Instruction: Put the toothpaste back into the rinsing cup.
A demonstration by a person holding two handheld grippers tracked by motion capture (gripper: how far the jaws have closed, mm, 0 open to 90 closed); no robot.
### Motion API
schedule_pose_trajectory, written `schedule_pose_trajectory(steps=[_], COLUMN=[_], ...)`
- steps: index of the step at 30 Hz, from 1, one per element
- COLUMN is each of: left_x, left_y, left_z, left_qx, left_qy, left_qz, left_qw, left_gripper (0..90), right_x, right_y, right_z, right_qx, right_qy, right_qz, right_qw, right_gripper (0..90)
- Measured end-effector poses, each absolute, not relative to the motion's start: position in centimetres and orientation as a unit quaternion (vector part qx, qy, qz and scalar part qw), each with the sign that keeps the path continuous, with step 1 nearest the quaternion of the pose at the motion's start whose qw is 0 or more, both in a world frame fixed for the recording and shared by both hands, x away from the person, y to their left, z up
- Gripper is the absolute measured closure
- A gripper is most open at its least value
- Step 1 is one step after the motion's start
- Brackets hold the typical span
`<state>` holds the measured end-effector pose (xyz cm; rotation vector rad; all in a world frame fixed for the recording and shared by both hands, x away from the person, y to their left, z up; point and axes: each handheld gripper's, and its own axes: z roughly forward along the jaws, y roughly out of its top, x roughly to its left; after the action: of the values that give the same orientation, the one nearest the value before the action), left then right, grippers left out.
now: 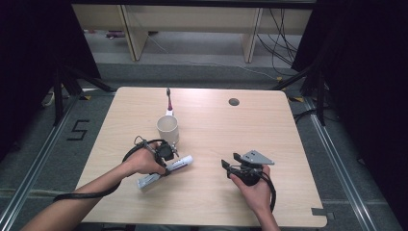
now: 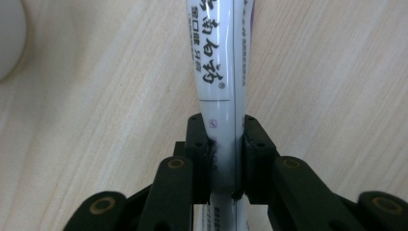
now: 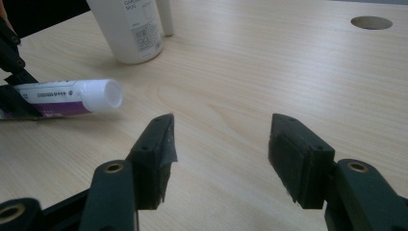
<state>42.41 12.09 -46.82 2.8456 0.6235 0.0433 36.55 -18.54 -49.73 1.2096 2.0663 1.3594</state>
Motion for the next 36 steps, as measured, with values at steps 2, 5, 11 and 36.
schedule_pose_trajectory(steps=[2, 5, 11, 36], left_x=[42.3, 42.1, 42.0, 41.6], left_y=[12.1, 12.2, 12.5, 13.2], left_z=[-46.6, -46.1, -45.6, -44.3], left_qx=[0.970, 0.968, 0.964, 0.935], left_qy=[0.211, 0.210, 0.212, 0.231], left_qz=[0.017, 0.021, 0.027, 0.066], left_qw=[0.121, 0.133, 0.156, 0.259], left_gripper=[76.3, 76.3, 76.3, 76.4], right_x=[36.6, 36.6, 36.3, 36.4], right_y=[-18.6, -18.6, -18.5, -18.4], right_z=[-49.7, -49.7, -49.6, -49.7], right_qx=[0.427, 0.427, 0.442, 0.428], right_qy=[0.738, 0.738, 0.735, 0.743], right_qz=[0.484, 0.484, 0.476, 0.474], right_qw=[0.196, 0.196, 0.193, 0.199], right_gripper=[43.1, 43.1, 43.0, 43.1])
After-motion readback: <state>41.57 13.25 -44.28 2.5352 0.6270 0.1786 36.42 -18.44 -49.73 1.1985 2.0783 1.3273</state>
